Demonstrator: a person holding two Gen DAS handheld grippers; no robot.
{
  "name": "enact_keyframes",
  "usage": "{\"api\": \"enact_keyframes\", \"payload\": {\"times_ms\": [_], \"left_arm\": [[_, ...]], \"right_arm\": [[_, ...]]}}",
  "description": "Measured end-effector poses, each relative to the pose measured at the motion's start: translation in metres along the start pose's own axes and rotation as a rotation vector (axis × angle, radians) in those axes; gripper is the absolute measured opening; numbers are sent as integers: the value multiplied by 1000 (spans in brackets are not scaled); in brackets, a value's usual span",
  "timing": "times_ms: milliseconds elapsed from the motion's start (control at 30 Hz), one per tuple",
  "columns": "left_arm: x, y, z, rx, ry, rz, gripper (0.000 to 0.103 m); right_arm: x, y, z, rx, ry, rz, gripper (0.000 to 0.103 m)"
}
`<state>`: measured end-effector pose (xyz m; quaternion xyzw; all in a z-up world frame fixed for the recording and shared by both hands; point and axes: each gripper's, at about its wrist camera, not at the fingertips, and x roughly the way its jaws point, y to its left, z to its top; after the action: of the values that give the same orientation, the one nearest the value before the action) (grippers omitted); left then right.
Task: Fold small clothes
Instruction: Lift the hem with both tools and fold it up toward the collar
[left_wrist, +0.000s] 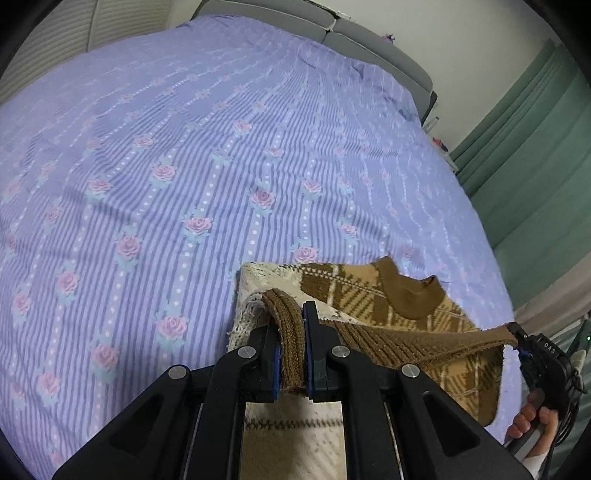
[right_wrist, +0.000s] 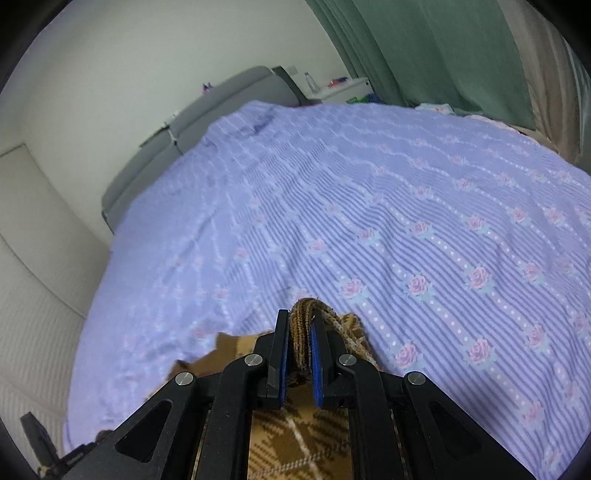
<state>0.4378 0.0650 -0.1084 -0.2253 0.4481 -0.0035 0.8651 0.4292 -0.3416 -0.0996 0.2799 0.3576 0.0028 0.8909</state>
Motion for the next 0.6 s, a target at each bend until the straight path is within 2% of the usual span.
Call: {"api": "enact_keyframes", "payload": {"times_ms": [167, 300, 333, 400, 433, 467, 533, 600], "left_arm": [[15, 0, 1, 31, 21, 6, 13], [18, -1, 4, 74, 66, -11, 16], [16, -1, 6, 72, 80, -26, 20], [7, -1, 8, 65, 100, -73, 33], [2, -1, 8, 65, 94, -85, 57], [-8, -2, 8, 67, 68, -83, 79], [-31, -1, 5, 79, -6, -97, 84], [-47, -2, 2, 143, -35, -112, 84]], "right_arm": [[24, -6, -3, 2, 33, -40, 11], [34, -7, -6, -18, 50, -68, 12], [34, -5, -6, -39, 46, -66, 16], [28, 1, -8, -80, 36, -98, 40], [24, 4, -9, -95, 33, -121, 53], [19, 7, -10, -105, 29, -122, 54], [4, 14, -14, -151, 5, -85, 54], [-13, 22, -21, -215, -16, -85, 55]]}}
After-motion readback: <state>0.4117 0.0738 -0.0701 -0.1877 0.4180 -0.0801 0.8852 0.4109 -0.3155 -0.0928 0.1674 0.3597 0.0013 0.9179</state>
